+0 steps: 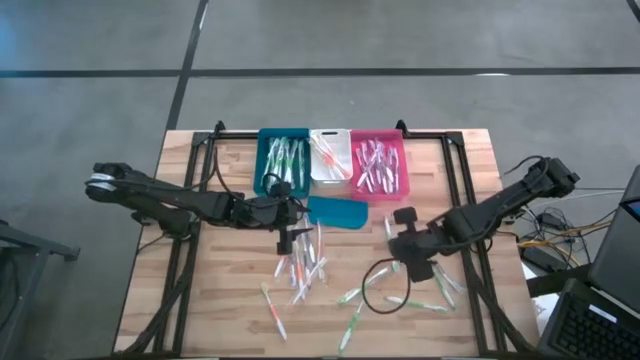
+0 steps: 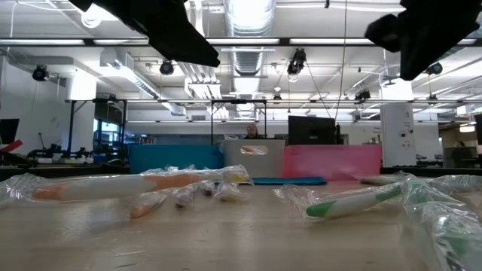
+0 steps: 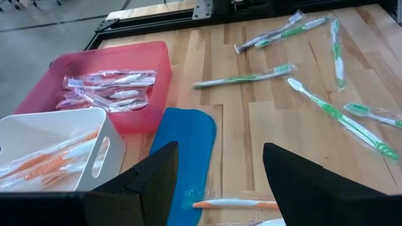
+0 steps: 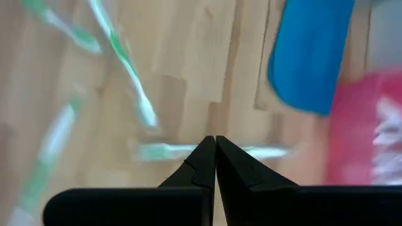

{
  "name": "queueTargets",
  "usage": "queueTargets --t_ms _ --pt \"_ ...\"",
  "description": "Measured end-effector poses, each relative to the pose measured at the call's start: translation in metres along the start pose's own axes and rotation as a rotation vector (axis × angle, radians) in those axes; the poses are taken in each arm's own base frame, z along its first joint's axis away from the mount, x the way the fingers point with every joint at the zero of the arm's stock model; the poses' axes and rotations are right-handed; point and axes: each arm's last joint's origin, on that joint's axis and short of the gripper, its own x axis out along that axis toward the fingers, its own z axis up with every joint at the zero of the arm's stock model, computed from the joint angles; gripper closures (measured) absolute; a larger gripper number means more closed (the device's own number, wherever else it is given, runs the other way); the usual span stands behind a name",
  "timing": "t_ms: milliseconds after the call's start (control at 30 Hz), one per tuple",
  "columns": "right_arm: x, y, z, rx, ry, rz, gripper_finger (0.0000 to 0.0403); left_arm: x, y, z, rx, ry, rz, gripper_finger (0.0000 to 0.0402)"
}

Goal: Pick & Place Toothbrushes
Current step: Put the green toothbrush into the blue bin

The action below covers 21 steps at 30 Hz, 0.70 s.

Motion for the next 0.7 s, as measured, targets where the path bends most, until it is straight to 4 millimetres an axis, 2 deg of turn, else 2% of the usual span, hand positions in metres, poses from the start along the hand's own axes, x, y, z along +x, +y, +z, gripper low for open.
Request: queueTargets --t_ms 167,233,367,700 --pt "-0.001 0.011 -0.002 0.399 0.022 0.063 0.0394 0.0 0.0 0.0 -0.006 0.0 0.001 0.0165" --pt "0.002 0.017 -0.002 0.498 0.043 0.066 0.0394 0.0 0.0 0.0 -0.007 0.0 0.001 0.0165" --pt "0.01 0.027 -0.002 0.535 0.089 0.076 0.0394 0.0 0.0 0.0 -0.002 0.0 0.001 0.0165" --pt "0.023 0.036 -0.001 0.562 0.156 0.084 0.0394 0.0 0.001 -0.003 -0.024 0.032 0.013 0.0165"
